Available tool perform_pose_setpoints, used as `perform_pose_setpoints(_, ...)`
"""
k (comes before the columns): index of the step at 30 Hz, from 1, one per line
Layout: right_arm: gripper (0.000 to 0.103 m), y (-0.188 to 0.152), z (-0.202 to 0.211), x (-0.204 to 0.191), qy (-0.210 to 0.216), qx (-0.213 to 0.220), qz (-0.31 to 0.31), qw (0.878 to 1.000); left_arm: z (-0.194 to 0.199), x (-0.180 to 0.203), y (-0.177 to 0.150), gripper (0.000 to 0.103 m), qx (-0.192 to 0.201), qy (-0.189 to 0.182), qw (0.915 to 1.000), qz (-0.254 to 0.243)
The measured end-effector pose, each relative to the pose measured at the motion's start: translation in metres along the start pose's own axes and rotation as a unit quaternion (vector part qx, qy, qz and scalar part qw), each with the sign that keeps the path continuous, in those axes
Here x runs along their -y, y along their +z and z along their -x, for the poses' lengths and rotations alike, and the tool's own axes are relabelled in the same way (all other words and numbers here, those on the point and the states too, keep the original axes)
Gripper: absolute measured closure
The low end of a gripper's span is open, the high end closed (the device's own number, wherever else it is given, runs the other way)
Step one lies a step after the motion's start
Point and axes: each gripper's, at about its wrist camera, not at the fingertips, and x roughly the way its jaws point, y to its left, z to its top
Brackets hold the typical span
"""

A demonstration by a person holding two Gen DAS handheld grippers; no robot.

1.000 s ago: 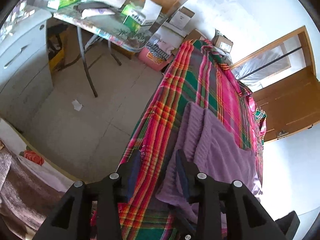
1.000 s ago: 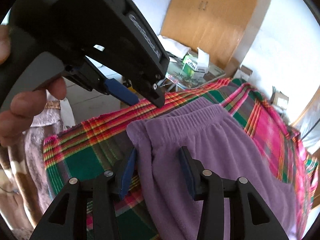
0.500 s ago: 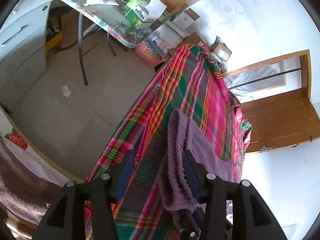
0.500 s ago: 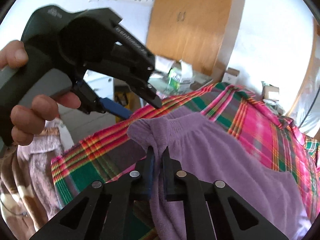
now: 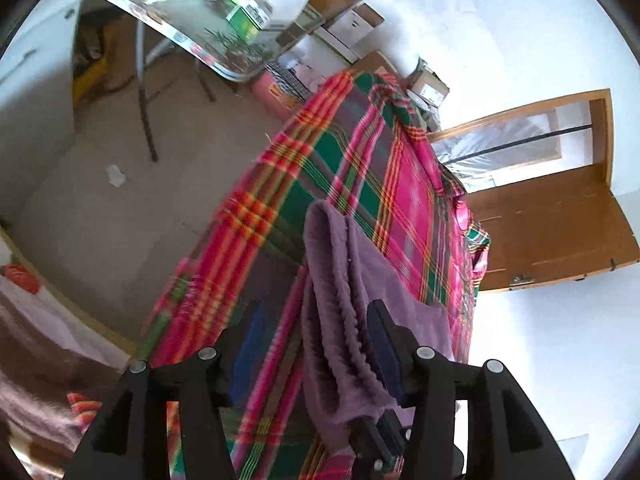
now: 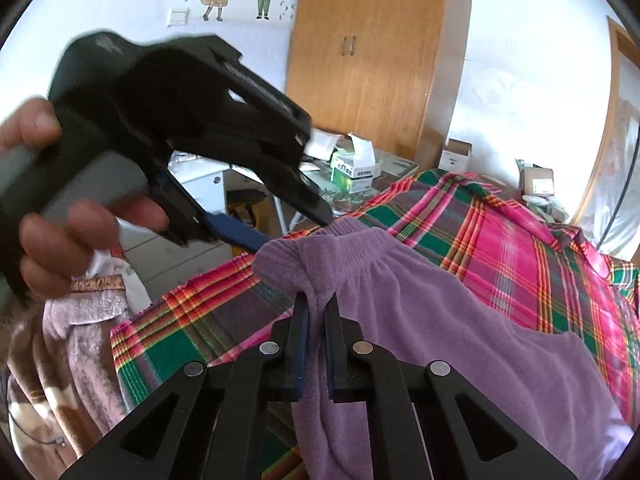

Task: Fold clothes
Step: 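Grasp the fleece cuff beside the left gripper with the right gripper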

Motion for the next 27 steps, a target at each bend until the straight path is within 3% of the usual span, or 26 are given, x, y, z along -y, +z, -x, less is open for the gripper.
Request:
perform_pose_setpoints(5, 0.096, -0.001, 0.001, -0.001, 0.001, 0.0, 0.002, 1.0, -0.023, -0.007, 0.006, 0.044, -0.033, -0.041, 0.9983, 0.025)
perform_pose_setpoints(15, 0.096, -0.003, 0.0, -0.005, 0.005, -0.004, 0.007, 1.0, -0.048, -0.003, 0.019, 0.044, -0.06, -0.04, 0.9973, 0.016)
perform_pose_setpoints(20, 0.096, -0.003, -0.001, -0.006, 0.006, -0.006, 0.007, 1.0, -0.054, 0.003, 0.022, 0.059, -0.065, -0.019, 0.9977, -0.008)
perform_pose_setpoints(22, 0.096, -0.003, -0.002, -0.007, 0.005, -0.008, 0.009, 1.0, -0.056, 0.002, 0.025, 0.077, -0.065, -0.011, 0.9978, -0.009)
perform_pose_setpoints(27, 0.096, -0.004, -0.004, -0.008, 0.008, -0.011, 0.011, 1.0, -0.057, 0.001, 0.028, 0.086, -0.052, -0.025, 0.998, -0.025)
